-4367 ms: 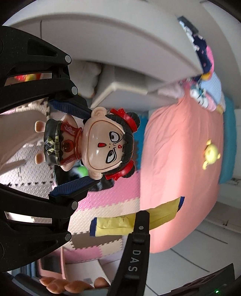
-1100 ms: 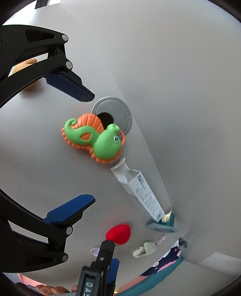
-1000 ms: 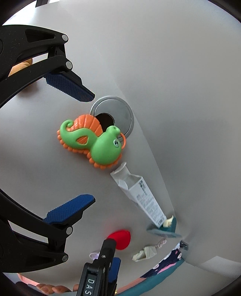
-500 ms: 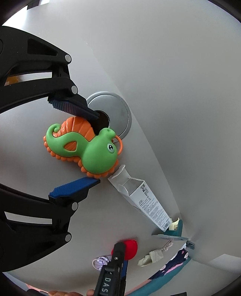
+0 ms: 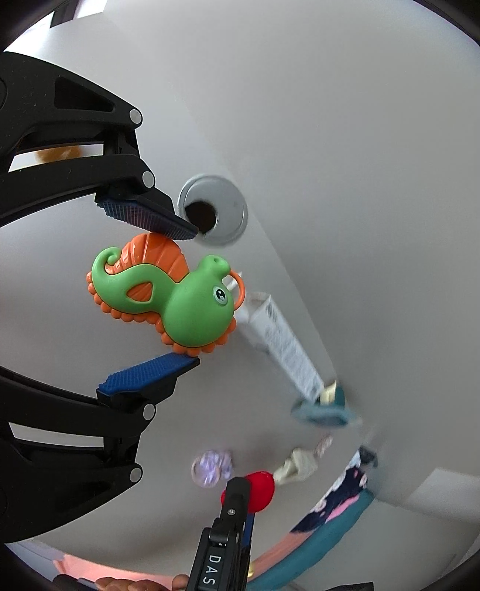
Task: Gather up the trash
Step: 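Grasp the green seahorse teether with the left tool while the right tool grasps the red heart, then carry seahorse and red heart over the black bin and open both tools, then move both open tools back over the desk toward the orange plush and bow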
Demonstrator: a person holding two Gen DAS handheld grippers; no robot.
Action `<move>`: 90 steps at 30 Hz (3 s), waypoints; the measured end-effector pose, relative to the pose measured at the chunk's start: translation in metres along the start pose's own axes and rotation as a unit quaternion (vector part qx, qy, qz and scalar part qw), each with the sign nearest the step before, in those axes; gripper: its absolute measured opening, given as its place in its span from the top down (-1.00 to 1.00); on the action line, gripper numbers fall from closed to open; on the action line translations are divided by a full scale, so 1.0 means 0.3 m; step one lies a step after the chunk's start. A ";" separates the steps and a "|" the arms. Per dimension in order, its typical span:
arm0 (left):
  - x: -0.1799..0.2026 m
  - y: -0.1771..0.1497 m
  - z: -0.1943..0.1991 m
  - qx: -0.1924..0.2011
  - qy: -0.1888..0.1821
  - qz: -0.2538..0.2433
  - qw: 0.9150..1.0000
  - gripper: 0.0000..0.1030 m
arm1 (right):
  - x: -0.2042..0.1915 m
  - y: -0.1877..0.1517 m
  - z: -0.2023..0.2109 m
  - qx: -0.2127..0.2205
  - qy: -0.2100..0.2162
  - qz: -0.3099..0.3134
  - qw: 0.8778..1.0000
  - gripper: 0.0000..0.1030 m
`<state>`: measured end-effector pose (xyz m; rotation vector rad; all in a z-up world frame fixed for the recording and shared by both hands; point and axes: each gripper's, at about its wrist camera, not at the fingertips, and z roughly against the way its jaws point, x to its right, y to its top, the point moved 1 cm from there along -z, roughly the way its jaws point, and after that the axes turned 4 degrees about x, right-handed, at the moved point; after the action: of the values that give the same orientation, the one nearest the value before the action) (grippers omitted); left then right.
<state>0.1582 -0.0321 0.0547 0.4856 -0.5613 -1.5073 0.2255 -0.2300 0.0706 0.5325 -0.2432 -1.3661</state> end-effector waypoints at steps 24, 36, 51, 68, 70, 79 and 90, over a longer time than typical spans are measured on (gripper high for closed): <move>0.890 -0.327 0.315 0.018 -0.151 -0.160 0.975 -0.20 | 0.618 -0.590 0.561 0.085 -0.062 -0.141 0.984 0.09; 1.410 -0.641 0.388 -0.029 -0.235 -0.273 0.933 -0.20 | 1.035 -1.081 0.768 0.089 -0.128 -0.263 0.952 0.09; 1.822 -1.014 0.396 -0.095 -0.270 -0.395 0.873 -0.20 | 1.403 -1.585 0.808 0.027 -0.186 -0.388 0.902 0.09; 1.874 -1.090 0.384 -0.104 -0.252 -0.425 0.863 -0.88 | 1.509 -1.708 0.759 -0.008 -0.227 -0.442 0.868 -0.95; 1.866 -1.083 0.379 -0.104 -0.256 -0.421 0.864 -0.88 | 1.508 -1.702 0.761 -0.003 -0.223 -0.444 0.868 -0.95; 1.801 -1.011 0.388 -0.093 -0.264 -0.400 0.873 -0.88 | 1.439 -1.591 0.784 0.029 -0.201 -0.433 0.878 -0.95; 1.596 -0.794 0.386 -0.071 -0.255 -0.335 0.904 -0.88 | 1.262 -1.275 0.773 0.048 -0.185 -0.349 0.917 -0.95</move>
<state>-0.1085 -0.5087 0.0190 0.1566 -0.7198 -2.3529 -0.1355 -0.6895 0.0279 0.4536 -0.4579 -2.1678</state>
